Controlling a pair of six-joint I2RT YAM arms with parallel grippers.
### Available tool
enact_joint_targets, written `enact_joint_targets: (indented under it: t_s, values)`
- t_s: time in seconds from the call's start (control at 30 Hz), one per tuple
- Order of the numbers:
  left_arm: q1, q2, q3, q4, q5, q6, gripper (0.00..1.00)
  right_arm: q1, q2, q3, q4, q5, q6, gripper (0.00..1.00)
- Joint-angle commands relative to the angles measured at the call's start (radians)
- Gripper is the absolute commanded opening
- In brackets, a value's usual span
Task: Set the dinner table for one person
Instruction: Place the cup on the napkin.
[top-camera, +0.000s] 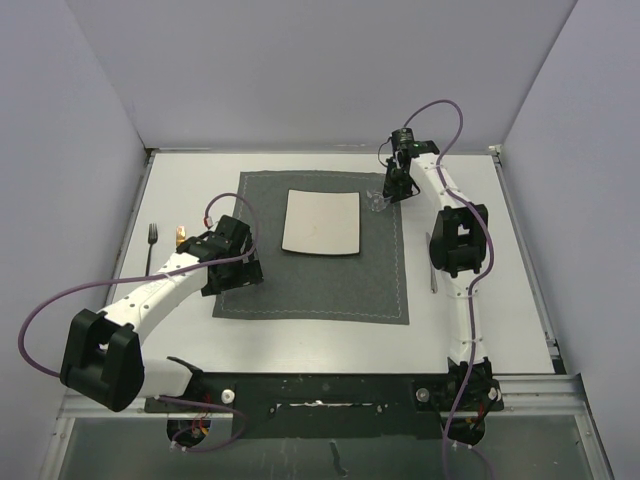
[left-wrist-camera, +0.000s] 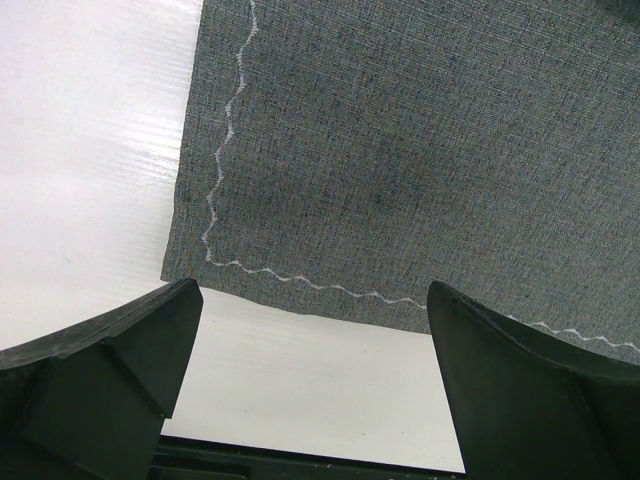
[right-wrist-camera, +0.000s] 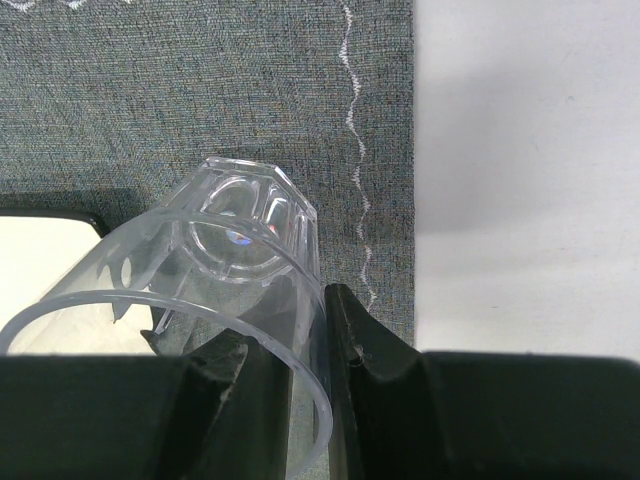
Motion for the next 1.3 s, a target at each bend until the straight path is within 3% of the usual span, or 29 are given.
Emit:
enact_joint_targets:
  t_s: [0.0, 0.27, 0.43, 0.7, 0.97, 1.27]
  values:
    - [0.003, 0.006, 0.018, 0.036, -0.021, -0.001, 0.98, -0.005, 0.027, 0.027, 0.005, 0.003, -0.005, 0.01]
    - [0.003, 0.011, 0.013, 0.040, -0.020, -0.001, 0.98, -0.006, 0.036, 0.031, 0.013, -0.015, -0.022, 0.10]
    - [0.003, 0.016, 0.007, 0.046, -0.018, -0.001, 0.98, -0.006, 0.025, 0.014, 0.043, -0.022, -0.035, 0.22]
    - [0.003, 0.025, -0.003, 0.052, -0.013, -0.001, 0.98, -0.005, 0.026, 0.025, 0.075, -0.044, -0.048, 0.22]
    - [0.003, 0.029, -0.015, 0.060, -0.005, -0.002, 0.98, -0.006, 0.009, 0.016, 0.108, -0.043, -0.050, 0.37]
    - [0.001, 0.039, -0.028, 0.070, 0.004, -0.002, 0.98, -0.004, -0.046, -0.028, 0.180, -0.034, -0.063, 0.42]
